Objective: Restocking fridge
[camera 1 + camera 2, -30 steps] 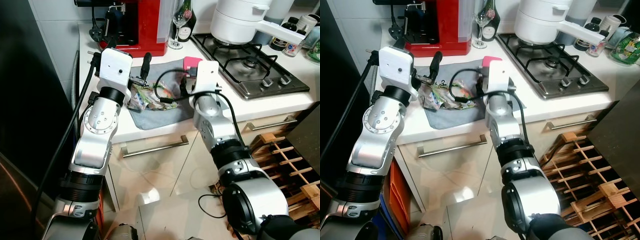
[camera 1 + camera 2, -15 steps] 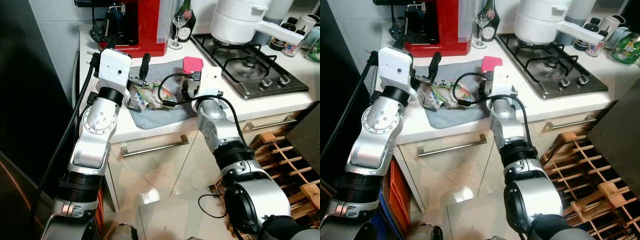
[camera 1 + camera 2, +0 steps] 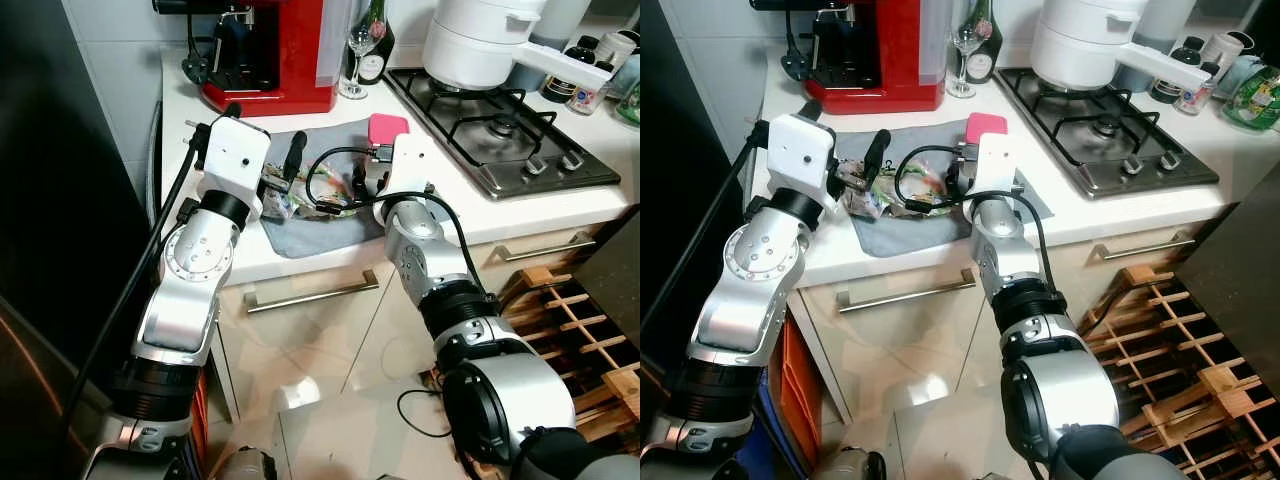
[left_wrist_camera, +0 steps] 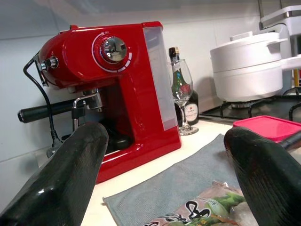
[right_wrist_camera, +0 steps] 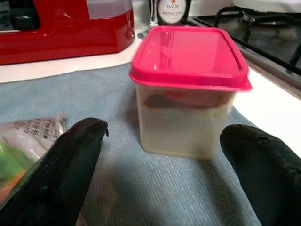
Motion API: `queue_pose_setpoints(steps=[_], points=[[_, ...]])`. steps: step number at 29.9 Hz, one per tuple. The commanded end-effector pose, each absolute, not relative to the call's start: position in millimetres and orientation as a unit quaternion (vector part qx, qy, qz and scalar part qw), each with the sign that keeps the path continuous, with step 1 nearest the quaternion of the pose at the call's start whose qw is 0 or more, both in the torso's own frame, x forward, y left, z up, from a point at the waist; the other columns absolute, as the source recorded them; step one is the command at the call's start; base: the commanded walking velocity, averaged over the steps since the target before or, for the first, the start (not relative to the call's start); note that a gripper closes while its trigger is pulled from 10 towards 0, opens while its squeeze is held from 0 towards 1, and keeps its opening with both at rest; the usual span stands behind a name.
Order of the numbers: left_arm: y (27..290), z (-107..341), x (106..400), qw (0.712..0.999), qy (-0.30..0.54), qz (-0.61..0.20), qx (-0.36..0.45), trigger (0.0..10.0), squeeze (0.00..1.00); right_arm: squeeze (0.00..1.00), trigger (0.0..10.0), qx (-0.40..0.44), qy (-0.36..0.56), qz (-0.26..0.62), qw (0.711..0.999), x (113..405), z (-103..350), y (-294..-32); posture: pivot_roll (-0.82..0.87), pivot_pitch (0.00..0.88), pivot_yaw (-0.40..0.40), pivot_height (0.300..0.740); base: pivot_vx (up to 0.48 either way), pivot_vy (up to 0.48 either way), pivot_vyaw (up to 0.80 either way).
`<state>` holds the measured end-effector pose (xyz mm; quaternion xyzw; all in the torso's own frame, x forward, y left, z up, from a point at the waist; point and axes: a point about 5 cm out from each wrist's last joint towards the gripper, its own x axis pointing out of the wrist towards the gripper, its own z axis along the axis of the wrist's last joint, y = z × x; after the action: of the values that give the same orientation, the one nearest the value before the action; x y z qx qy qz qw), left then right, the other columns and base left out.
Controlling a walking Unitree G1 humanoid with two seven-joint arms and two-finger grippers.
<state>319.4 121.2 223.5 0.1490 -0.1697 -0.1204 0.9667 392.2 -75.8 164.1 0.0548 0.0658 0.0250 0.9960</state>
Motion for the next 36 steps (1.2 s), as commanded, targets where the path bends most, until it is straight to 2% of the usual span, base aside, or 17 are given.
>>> queue_pose_setpoints(steps=[1, 8, 27, 33, 34, 36], points=[[117.3, 223.6, 317.1, 0.964, -0.166, -0.137, 0.157, 10.0, 0.00, 0.00, 10.0, 0.051, 0.054, 0.020, 0.997, 395.6, 170.0, -78.3, 0.12, 0.000, -0.061, 0.740, 0.000, 0.000, 0.00], [111.5, 200.2, 313.2, 0.964, -0.101, -0.184, 0.165, 10.0, 0.00, 0.00, 10.0, 0.038, 0.048, -0.002, 0.998, 401.4, 174.1, -91.2, 0.12, 0.000, -0.062, 0.740, 0.000, 0.000, 0.00], [115.1, 195.0, 309.9, 0.963, -0.084, -0.183, 0.176, 10.0, 0.00, 0.00, 10.0, 0.051, 0.053, -0.006, 0.997, 402.8, 171.4, -98.2, 0.13, 0.000, -0.073, 0.740, 0.000, 0.000, 0.00], [119.6, 189.6, 311.5, 0.972, -0.067, -0.172, 0.147, 10.0, 0.00, 0.00, 10.0, 0.029, 0.019, 0.003, 0.999, 387.7, 164.5, -106.7, 0.10, 0.000, -0.074, 0.740, 0.000, 0.000, 0.00], [119.0, 189.4, 313.6, 0.975, -0.067, -0.168, 0.126, 10.0, 0.00, 0.00, 10.0, 0.014, -0.024, 0.005, 1.000, 371.3, 168.8, -111.0, 0.08, 0.000, -0.073, 0.740, 0.000, 0.000, 0.00], [118.3, 190.0, 314.6, 0.976, -0.069, -0.167, 0.118, 10.0, 0.00, 0.00, 10.0, 0.008, -0.046, 0.004, 0.999, 363.0, 172.7, -113.4, 0.08, 0.000, -0.073, 0.740, 0.000, 0.000, 0.00]])
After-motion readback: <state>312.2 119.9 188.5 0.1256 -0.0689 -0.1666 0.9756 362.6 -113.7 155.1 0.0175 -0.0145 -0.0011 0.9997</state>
